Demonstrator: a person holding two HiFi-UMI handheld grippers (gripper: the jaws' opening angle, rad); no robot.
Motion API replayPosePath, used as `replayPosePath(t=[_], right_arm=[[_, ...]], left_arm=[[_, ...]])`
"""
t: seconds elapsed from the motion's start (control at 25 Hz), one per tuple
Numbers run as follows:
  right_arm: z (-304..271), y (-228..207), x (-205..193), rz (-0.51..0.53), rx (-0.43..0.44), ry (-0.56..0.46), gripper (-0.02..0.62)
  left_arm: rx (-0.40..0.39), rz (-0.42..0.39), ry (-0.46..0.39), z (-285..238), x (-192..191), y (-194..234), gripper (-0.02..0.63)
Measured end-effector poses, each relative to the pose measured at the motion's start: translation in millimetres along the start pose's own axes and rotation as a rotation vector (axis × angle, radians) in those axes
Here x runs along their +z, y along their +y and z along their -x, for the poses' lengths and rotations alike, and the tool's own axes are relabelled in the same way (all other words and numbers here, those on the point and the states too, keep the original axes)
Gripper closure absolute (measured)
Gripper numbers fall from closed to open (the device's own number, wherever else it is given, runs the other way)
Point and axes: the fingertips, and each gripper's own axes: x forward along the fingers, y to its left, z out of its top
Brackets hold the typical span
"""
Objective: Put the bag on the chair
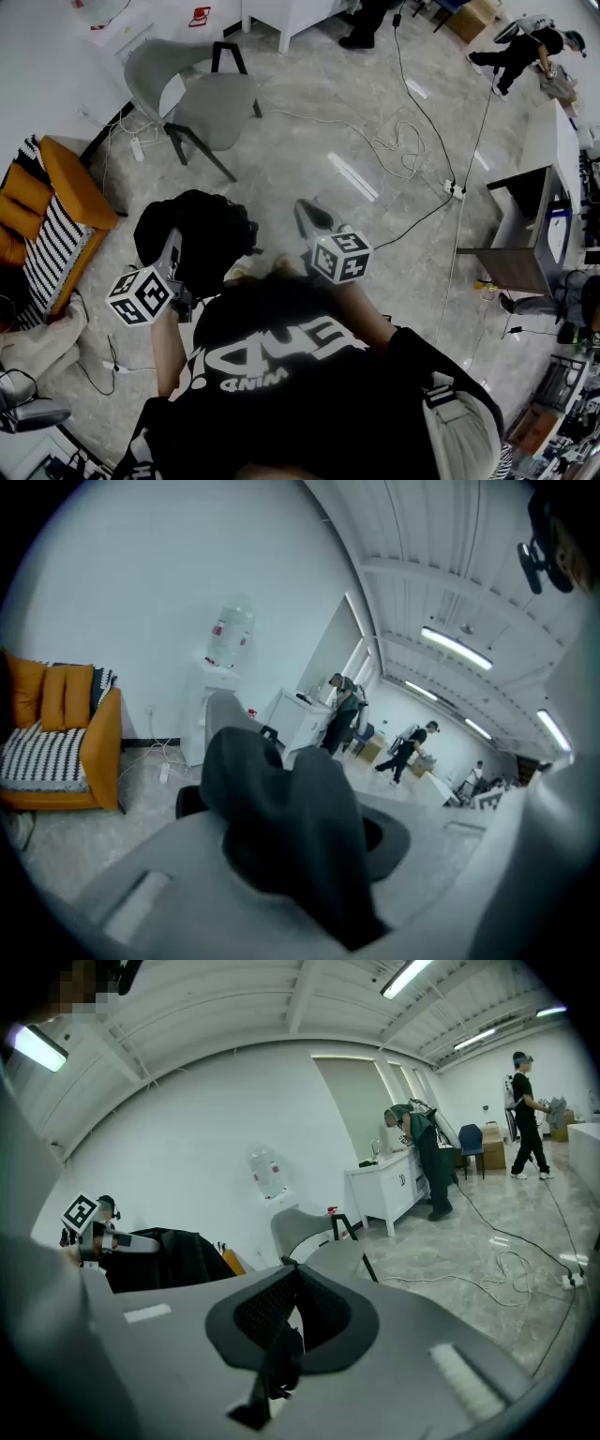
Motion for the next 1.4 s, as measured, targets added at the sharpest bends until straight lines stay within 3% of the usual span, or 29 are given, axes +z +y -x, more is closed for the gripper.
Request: replayPosePath(t=[0.8, 1.4], right_arm=[[-21.9, 43.6, -8.9, -0.024, -0.068, -0.069, 0.594], [-101.7, 8.1, 39.7, -0.046, -0.111, -0.091, 0.594]], left_arm=[[-0.100, -0.080, 0.047, -4.0, 18.5, 41.7, 0.545], [-0.190, -0.104, 0.101, -91.6, 69.1, 55.9, 0.545]])
